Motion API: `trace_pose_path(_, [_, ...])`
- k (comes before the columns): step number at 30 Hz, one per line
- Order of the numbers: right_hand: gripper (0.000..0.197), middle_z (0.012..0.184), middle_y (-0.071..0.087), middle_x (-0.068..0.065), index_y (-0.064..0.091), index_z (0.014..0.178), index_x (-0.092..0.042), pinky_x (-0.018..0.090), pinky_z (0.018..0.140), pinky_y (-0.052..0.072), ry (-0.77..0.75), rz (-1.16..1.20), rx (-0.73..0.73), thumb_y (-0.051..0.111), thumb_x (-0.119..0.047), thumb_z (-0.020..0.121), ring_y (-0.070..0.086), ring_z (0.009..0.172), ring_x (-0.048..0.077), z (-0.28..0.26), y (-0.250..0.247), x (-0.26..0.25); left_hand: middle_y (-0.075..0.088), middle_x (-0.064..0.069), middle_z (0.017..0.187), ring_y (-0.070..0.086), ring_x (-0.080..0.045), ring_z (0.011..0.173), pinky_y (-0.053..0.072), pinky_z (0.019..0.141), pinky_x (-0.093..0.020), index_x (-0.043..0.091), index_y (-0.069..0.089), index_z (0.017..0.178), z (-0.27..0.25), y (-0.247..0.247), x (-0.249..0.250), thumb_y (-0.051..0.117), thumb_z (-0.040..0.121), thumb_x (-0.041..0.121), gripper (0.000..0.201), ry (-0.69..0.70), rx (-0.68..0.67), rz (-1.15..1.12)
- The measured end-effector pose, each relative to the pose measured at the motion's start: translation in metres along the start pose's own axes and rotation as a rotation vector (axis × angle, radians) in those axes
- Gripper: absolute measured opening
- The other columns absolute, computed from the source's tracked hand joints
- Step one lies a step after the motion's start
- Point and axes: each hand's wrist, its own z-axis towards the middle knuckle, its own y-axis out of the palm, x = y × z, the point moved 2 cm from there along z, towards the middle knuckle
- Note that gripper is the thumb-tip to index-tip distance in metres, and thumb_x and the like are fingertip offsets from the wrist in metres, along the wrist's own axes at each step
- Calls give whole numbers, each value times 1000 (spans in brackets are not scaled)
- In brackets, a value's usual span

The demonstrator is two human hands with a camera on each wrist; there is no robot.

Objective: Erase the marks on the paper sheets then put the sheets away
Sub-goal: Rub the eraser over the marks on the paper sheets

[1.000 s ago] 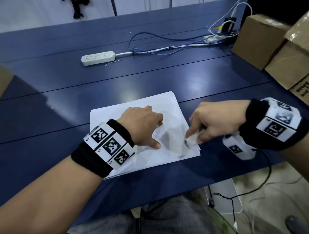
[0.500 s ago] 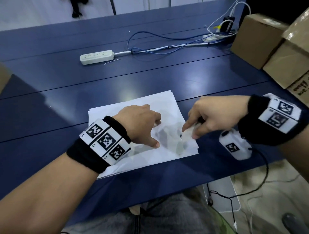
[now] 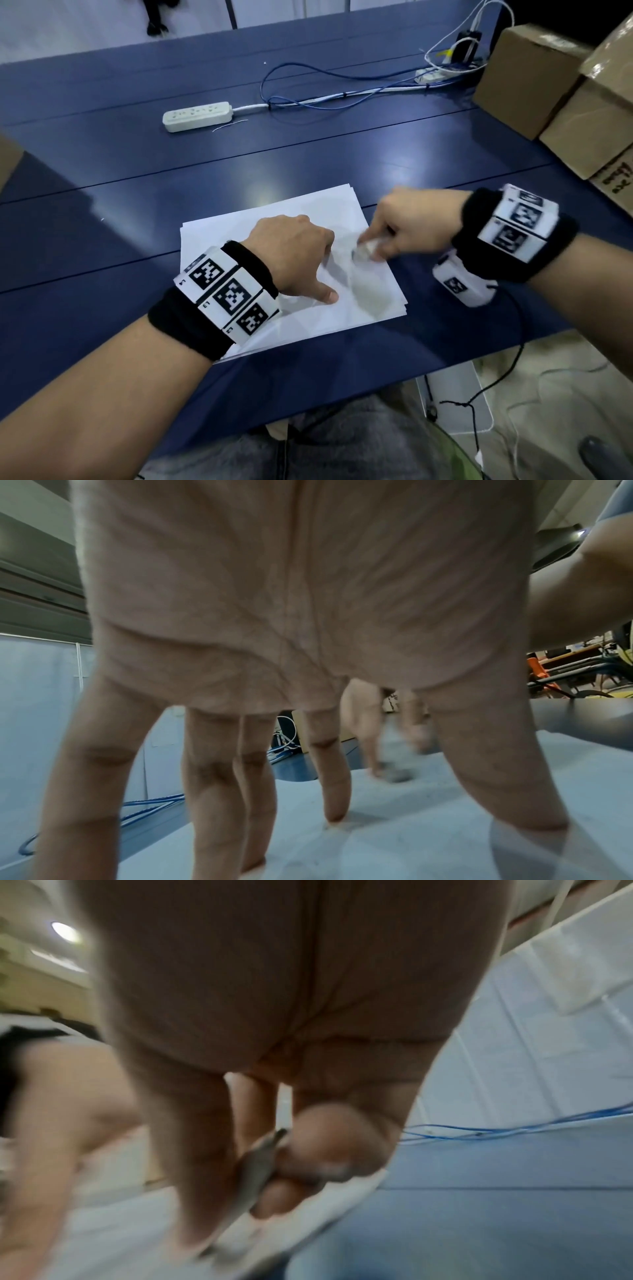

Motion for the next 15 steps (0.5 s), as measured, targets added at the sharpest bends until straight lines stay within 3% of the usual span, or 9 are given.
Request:
trace_pose_path(2, [28, 47, 50, -9, 72, 111, -33, 18, 54, 35, 45, -78, 96, 67, -39, 84, 48, 55, 3, 9, -5, 6, 51, 4, 98, 52, -22, 81, 45, 71, -34, 33, 54, 116, 0, -1, 1, 65, 66, 76, 67, -3, 7, 0])
trace_pose_path(3, [29, 50, 48, -11, 72, 111, -33, 20, 55, 34, 45, -94, 96, 66, -39, 83, 46, 56, 4, 9, -4, 7, 50, 4, 96, 51, -22, 81, 46, 71, -34, 33, 54, 116, 0, -1, 1, 65, 66, 76, 67, -1, 9, 2])
trace_pose_path(6, [34, 65, 56, -16, 69, 111, -41, 10, 56, 33, -66, 2, -107, 70, -35, 78, 51, 63, -1, -12, 7, -4, 46, 4, 94, 49, -22, 80, 46, 72, -34, 37, 49, 124, 1, -1, 3, 65, 68, 75, 70, 14, 3, 12])
trace_pose_path(8, [36, 67, 60, -17, 69, 110, -45, 7, 59, 34, -111, 69, -226, 73, -34, 76, 54, 63, -4, -20, 12, -11, 44, 4, 92, 49, -23, 80, 45, 71, -34, 39, 47, 126, 2, -1, 4, 65, 69, 74, 69, 23, -4, 16])
trace_pose_path(11, [29, 52, 56, -24, 71, 108, -39, 12, 54, 33, -7, -1, -42, 71, -37, 80, 51, 59, -12, -5, 1, 0, 45, 4, 91, 49, -23, 80, 42, 71, -34, 42, 45, 128, 2, -3, 5, 64, 70, 73, 68, 33, -9, 22])
trace_pose_path(13, [27, 48, 53, -16, 72, 109, -36, 22, 58, 38, 55, -51, 70, 68, -40, 82, 51, 58, -6, 4, -5, 9, 47, 4, 92, 49, -23, 81, 41, 71, -34, 43, 45, 128, 2, -2, 5, 64, 70, 74, 68, 27, -8, 18])
trace_pose_path(15, [29, 56, 54, -15, 70, 110, -39, 25, 64, 41, 31, -63, 66, 68, -41, 81, 49, 60, -2, 2, -3, 12, 48, 4, 94, 48, -22, 80, 40, 71, -34, 43, 45, 127, 1, -2, 4, 64, 70, 74, 68, 23, -5, 17])
